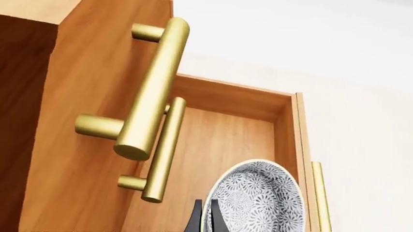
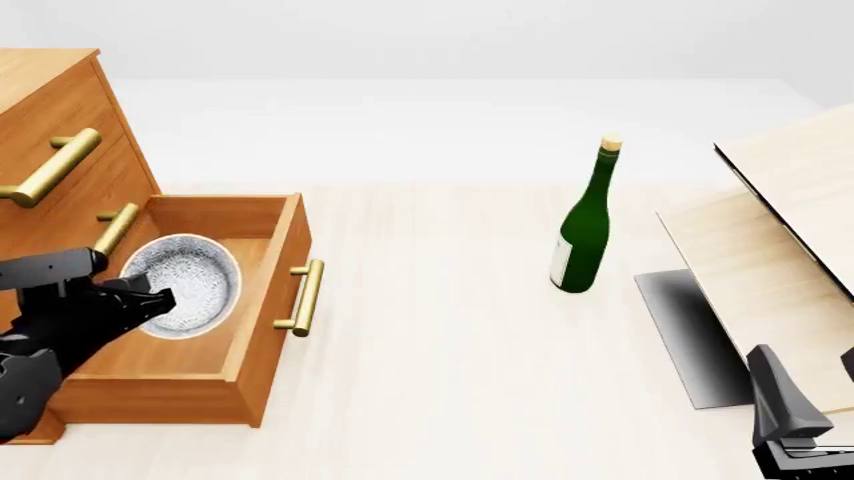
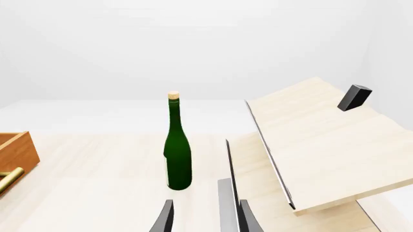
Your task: Put the bowl in the bottom drawer of the cabinet and close it.
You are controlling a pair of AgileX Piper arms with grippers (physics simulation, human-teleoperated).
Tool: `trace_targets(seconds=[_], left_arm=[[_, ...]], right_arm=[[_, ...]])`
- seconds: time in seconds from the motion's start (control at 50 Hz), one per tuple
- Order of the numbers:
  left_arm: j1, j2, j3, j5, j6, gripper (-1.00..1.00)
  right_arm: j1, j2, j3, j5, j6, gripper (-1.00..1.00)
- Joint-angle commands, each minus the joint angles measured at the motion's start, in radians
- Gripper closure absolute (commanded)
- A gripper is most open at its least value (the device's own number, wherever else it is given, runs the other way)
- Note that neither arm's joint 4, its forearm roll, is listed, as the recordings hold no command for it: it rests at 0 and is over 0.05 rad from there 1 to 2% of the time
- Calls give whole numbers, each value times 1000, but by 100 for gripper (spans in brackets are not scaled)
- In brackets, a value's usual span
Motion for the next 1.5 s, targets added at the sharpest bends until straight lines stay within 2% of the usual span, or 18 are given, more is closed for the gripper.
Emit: trace_targets(seconds=[0.02, 0.78, 1.22, 1.24, 1.5], left_arm=[[13, 21, 4, -24, 3, 100], [36, 137, 28, -116, -5, 100], [44, 178, 26, -135, -11, 100], [44, 179, 25, -134, -11, -100], [44, 177, 22, -131, -5, -100]], right_arm=[[0, 0, 0, 0, 0, -100], [0, 0, 0, 0, 0, -100], [0, 0, 0, 0, 0, -100], [0, 0, 0, 0, 0, -100], [0, 0, 0, 0, 0, -100]])
